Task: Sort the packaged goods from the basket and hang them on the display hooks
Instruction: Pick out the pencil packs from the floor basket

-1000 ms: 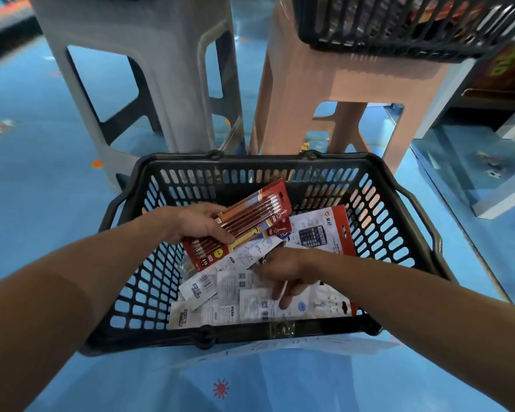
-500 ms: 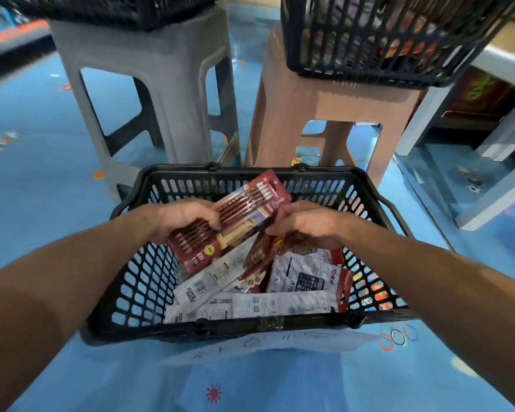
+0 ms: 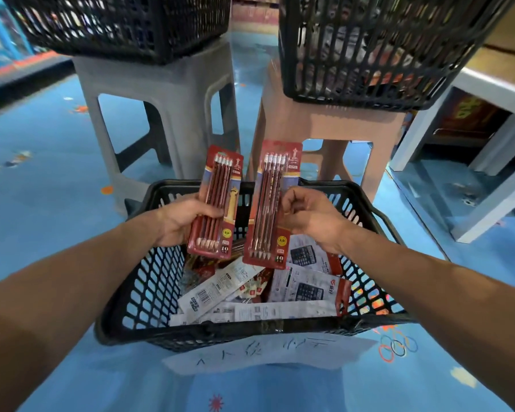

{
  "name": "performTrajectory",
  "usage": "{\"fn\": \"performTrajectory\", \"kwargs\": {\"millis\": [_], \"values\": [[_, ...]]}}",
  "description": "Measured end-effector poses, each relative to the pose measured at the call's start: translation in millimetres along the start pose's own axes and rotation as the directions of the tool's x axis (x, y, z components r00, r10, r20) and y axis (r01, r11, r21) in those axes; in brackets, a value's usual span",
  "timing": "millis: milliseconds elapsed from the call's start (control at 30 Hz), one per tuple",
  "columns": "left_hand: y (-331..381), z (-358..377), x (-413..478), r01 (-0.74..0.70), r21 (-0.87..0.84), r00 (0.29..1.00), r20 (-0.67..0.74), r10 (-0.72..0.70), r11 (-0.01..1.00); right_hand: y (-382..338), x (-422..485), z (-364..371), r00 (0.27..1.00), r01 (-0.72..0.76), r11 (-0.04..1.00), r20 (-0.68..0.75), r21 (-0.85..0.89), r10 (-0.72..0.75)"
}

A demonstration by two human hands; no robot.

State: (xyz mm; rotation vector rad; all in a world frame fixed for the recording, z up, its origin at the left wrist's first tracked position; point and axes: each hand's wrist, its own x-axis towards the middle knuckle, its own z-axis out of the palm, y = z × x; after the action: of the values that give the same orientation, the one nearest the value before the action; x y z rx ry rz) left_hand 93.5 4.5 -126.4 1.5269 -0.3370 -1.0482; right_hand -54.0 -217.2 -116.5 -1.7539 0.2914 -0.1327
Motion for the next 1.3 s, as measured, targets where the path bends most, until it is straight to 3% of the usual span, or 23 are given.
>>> {"fn": "performTrajectory", "kwargs": {"millis": [233, 533, 667, 733, 833, 867, 933, 1000, 1033, 1200, 1300], "values": [[-5.7, 10.6, 6.3, -0.008, -0.044, 0.998, 0.066, 0.011, 0.999, 4.2, 8.4, 38.0, 0.999, 0.010, 1.000, 0.039, -0.001, -0.010], [-8.2, 6.0, 11.0, 0.029, -0.224, 0.997, -0.067, -0.045, 0.974, 6.0, 28.7, 39.9, 0.989, -0.091, 0.995, 0.118, 0.047, 0.085], [-11.4, 8.6, 17.1, -0.007, -0.157, 1.000, -0.006, 0.006, 0.988, 3.4, 35.2, 57.5, 0.991, -0.023, 0.990, 0.130, 0.137, 0.005], [-15.3, 14.8, 20.1, -0.012, -0.079, 1.000, -0.008, 0.011, 0.997, 5.4, 42.2, 65.5, 0.998, 0.011, 0.997, 0.061, 0.081, -0.016], [-20.3, 18.1, 28.7, -0.069, -0.045, 0.990, -0.130, 0.062, 0.997, 16.2, 56.0, 62.9, 0.997, 0.042, 0.990, -0.054, -0.135, -0.049], [-21.9, 15.7, 31.8, -0.087, -0.048, 0.983, -0.169, 0.078, 0.995, 21.9, 61.4, 57.5, 0.994, 0.034, 0.962, -0.086, -0.272, -0.060], [-23.4, 9.0, 34.3, -0.110, -0.059, 0.961, -0.262, 0.091, 0.992, 33.6, 70.1, 42.0, 0.993, -0.015, 0.793, -0.100, -0.609, -0.058], [-24.4, 1.3, 34.8, -0.110, -0.023, 0.936, -0.339, 0.096, 0.994, 43.9, 74.3, 31.1, 0.993, -0.115, 0.615, -0.092, -0.780, 0.068], [-26.0, -1.7, 35.8, -0.106, 0.005, 0.930, -0.353, 0.101, 0.994, 47.6, 73.9, 29.0, 0.981, -0.179, 0.584, -0.100, -0.792, 0.165], [-32.4, -8.8, 44.7, -0.084, 0.120, 0.918, -0.377, 0.124, 0.989, 68.7, 74.4, 33.2, 0.820, -0.515, 0.716, -0.028, -0.471, 0.572], [-35.3, -10.5, 46.7, -0.095, 0.133, 0.913, -0.383, 0.139, 0.987, 84.8, 81.3, 38.6, 0.797, -0.586, 0.744, -0.062, -0.323, 0.601]]}}
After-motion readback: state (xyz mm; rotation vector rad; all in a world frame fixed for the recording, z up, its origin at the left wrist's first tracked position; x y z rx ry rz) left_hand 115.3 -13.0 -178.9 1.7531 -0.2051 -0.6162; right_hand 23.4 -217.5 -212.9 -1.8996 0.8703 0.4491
